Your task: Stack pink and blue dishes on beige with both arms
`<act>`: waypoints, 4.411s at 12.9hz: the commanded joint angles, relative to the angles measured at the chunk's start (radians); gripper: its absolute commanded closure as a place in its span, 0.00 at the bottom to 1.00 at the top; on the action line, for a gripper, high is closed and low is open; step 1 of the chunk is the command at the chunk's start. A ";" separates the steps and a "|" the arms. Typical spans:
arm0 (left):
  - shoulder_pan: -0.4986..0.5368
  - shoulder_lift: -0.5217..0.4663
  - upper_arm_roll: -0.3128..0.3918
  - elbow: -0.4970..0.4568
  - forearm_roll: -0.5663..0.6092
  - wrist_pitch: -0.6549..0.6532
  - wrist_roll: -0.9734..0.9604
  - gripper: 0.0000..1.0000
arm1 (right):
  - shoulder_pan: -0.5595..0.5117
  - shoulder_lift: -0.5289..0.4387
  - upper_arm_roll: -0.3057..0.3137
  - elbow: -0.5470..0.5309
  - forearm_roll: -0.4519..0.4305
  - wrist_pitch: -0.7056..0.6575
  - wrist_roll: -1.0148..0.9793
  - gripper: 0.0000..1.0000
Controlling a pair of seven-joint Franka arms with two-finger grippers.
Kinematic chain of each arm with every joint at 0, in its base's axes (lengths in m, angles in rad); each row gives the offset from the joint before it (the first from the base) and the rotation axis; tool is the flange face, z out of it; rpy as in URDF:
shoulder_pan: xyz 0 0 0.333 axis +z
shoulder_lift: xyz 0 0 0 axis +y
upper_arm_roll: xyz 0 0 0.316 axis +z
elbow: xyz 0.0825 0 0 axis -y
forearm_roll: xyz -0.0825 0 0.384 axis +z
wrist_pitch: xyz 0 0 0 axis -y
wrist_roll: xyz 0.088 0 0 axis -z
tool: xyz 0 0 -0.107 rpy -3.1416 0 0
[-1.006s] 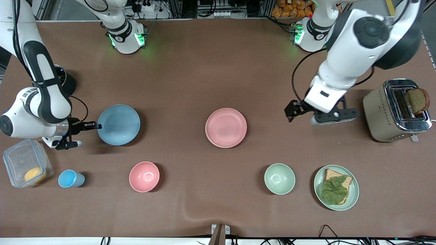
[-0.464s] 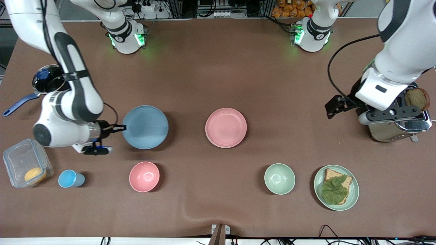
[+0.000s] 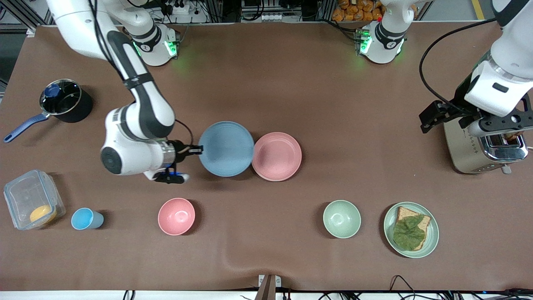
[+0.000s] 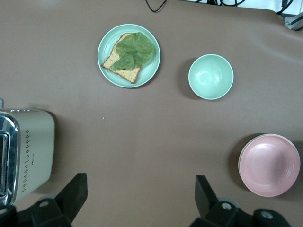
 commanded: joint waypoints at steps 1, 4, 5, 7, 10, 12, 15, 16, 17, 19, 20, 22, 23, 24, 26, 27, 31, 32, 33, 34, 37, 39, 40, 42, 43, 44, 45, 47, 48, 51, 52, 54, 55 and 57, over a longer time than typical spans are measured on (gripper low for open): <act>0.031 -0.032 -0.013 0.006 0.011 -0.051 0.033 0.00 | 0.101 0.114 -0.014 0.117 0.064 0.044 0.119 1.00; 0.038 -0.055 0.007 0.006 0.002 -0.055 0.104 0.00 | 0.196 0.173 -0.013 0.122 0.093 0.191 0.156 1.00; 0.015 -0.066 0.048 0.003 -0.004 -0.055 0.121 0.00 | 0.209 0.191 -0.013 0.122 0.110 0.228 0.165 1.00; -0.048 -0.066 0.121 0.002 -0.007 -0.055 0.136 0.00 | 0.230 0.205 -0.013 0.123 0.116 0.256 0.165 1.00; -0.145 -0.063 0.246 0.000 -0.009 -0.055 0.184 0.00 | 0.230 0.207 -0.013 0.123 0.116 0.258 0.167 1.00; -0.157 -0.064 0.266 -0.003 -0.018 -0.057 0.190 0.00 | 0.230 0.214 -0.013 0.125 0.116 0.284 0.164 0.87; -0.149 -0.064 0.258 0.000 -0.021 -0.063 0.188 0.00 | 0.233 0.219 -0.013 0.132 0.116 0.304 0.164 0.00; -0.148 -0.064 0.257 0.000 -0.021 -0.063 0.188 0.00 | 0.230 0.217 -0.013 0.140 0.116 0.302 0.164 0.00; -0.149 -0.063 0.257 0.002 -0.020 -0.066 0.188 0.00 | 0.223 0.213 -0.013 0.148 0.116 0.301 0.161 0.00; -0.149 -0.060 0.255 0.000 -0.020 -0.063 0.188 0.00 | 0.198 0.196 -0.017 0.169 0.113 0.283 0.157 0.00; -0.149 -0.057 0.255 0.000 -0.020 -0.063 0.188 0.00 | 0.177 0.191 -0.020 0.171 0.107 0.264 0.157 0.00; -0.149 -0.055 0.255 0.000 -0.020 -0.063 0.188 0.00 | 0.123 0.161 -0.023 0.172 0.098 0.192 0.151 0.00; -0.151 -0.055 0.255 0.002 -0.020 -0.063 0.188 0.00 | 0.082 0.139 -0.025 0.171 0.093 0.145 0.145 0.00; -0.151 -0.055 0.255 0.000 -0.020 -0.063 0.188 0.00 | 0.047 0.119 -0.031 0.171 0.061 0.093 0.142 0.00; -0.148 -0.055 0.255 0.002 -0.018 -0.063 0.190 0.00 | -0.025 0.078 -0.034 0.169 -0.052 -0.012 0.125 0.00; -0.148 -0.055 0.260 0.002 -0.015 -0.063 0.190 0.00 | -0.062 0.060 -0.034 0.166 -0.098 -0.050 0.125 0.00; -0.149 -0.057 0.254 0.003 -0.014 -0.078 0.188 0.00 | -0.177 -0.006 -0.034 0.163 -0.236 -0.162 0.040 0.00; -0.148 -0.057 0.254 0.003 -0.015 -0.083 0.188 0.00 | -0.193 -0.028 -0.036 0.163 -0.267 -0.178 0.026 0.00; -0.148 -0.057 0.252 0.005 -0.018 -0.086 0.188 0.00 | -0.198 -0.046 -0.037 0.163 -0.317 -0.182 0.021 0.00; -0.149 -0.057 0.252 0.003 -0.021 -0.091 0.188 0.00 | -0.199 -0.068 -0.046 0.162 -0.378 -0.188 0.021 0.00; -0.148 -0.058 0.254 0.003 -0.061 -0.123 0.190 0.00 | -0.256 -0.209 -0.048 0.098 -0.451 -0.198 0.015 0.00; -0.149 -0.064 0.254 -0.001 -0.063 -0.138 0.191 0.00 | -0.297 -0.316 -0.048 0.039 -0.463 -0.199 -0.071 0.00; -0.149 -0.066 0.254 -0.003 -0.063 -0.150 0.191 0.00 | -0.320 -0.373 -0.049 0.013 -0.477 -0.201 -0.117 0.00; -0.149 -0.069 0.254 -0.004 -0.063 -0.152 0.190 0.00 | -0.352 -0.466 -0.052 -0.001 -0.515 -0.254 -0.129 0.00; -0.149 -0.073 0.254 -0.006 -0.064 -0.152 0.188 0.00 | -0.356 -0.487 -0.056 0.019 -0.525 -0.318 -0.129 0.00; -0.149 -0.073 0.254 -0.006 -0.064 -0.152 0.188 0.00 | -0.356 -0.493 -0.069 0.055 -0.528 -0.351 -0.132 0.00; -0.149 -0.073 0.254 -0.003 -0.063 -0.151 0.188 0.00 | -0.351 -0.497 -0.089 0.101 -0.526 -0.382 -0.133 0.00; -0.148 -0.070 0.255 0.000 -0.063 -0.146 0.188 0.00 | -0.348 -0.504 -0.089 0.158 -0.526 -0.428 -0.131 0.00; -0.148 -0.070 0.257 0.002 -0.063 -0.146 0.188 0.00 | -0.351 -0.504 -0.088 0.152 -0.523 -0.429 -0.136 0.00; -0.146 -0.072 0.261 0.000 -0.064 -0.144 0.190 0.00 | -0.342 -0.493 -0.085 0.159 -0.525 -0.400 -0.162 0.00; -0.146 -0.070 0.261 0.002 -0.061 -0.144 0.191 0.00 | -0.343 -0.493 -0.083 0.159 -0.523 -0.393 -0.160 0.00; -0.146 -0.067 0.263 0.002 -0.060 -0.144 0.193 0.00 | -0.346 -0.493 -0.085 0.156 -0.522 -0.394 -0.162 0.00; -0.146 -0.067 0.263 0.002 -0.060 -0.144 0.193 0.00 | -0.349 -0.493 -0.085 0.157 -0.520 -0.394 -0.163 0.00; -0.146 -0.066 0.263 0.003 -0.061 -0.146 0.191 0.00 | -0.348 -0.493 -0.085 0.157 -0.520 -0.394 -0.163 0.00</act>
